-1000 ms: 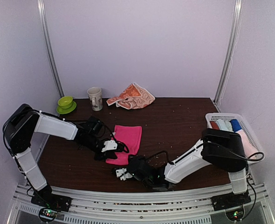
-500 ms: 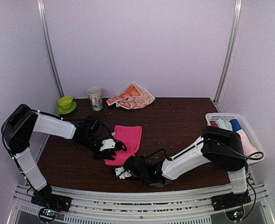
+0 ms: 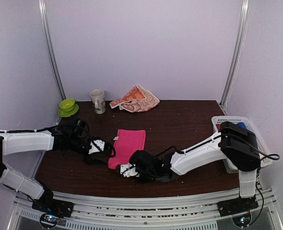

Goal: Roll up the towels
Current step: Roll the towel at the center of the board.

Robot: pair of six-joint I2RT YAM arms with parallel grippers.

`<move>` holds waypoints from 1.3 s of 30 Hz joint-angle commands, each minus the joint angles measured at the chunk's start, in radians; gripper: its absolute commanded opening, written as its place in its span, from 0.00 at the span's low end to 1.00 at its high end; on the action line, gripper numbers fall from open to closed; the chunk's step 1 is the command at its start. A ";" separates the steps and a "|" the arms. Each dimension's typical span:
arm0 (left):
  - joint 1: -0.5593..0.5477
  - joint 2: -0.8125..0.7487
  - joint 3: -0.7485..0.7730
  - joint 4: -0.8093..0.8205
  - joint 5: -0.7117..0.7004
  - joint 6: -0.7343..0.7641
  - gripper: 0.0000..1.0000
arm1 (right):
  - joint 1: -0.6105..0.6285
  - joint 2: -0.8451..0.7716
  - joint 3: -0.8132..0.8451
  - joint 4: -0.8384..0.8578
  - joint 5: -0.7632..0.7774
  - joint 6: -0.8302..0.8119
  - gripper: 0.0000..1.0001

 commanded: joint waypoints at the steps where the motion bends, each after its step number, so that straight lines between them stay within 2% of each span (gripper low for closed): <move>1: 0.003 -0.068 -0.101 0.097 -0.032 0.051 0.70 | -0.035 0.003 0.018 -0.173 -0.245 0.132 0.00; 9: -0.045 -0.123 -0.202 0.229 -0.140 0.076 0.66 | -0.141 0.052 0.171 -0.374 -0.585 0.208 0.00; 17: -0.087 -0.099 -0.236 0.348 -0.168 0.038 0.66 | -0.193 0.136 0.338 -0.572 -0.781 0.223 0.00; 22: -0.119 -0.039 -0.221 0.369 -0.190 0.028 0.65 | -0.223 0.199 0.441 -0.678 -0.858 0.220 0.00; 26: -0.130 -0.004 -0.210 0.344 -0.178 0.043 0.61 | -0.244 0.241 0.497 -0.739 -0.887 0.216 0.00; 34: -0.131 0.064 -0.160 0.302 -0.170 0.011 0.50 | -0.264 0.255 0.534 -0.780 -0.905 0.207 0.01; 39: -0.131 0.086 -0.148 0.316 -0.187 -0.013 0.50 | -0.265 0.253 0.528 -0.788 -0.906 0.201 0.01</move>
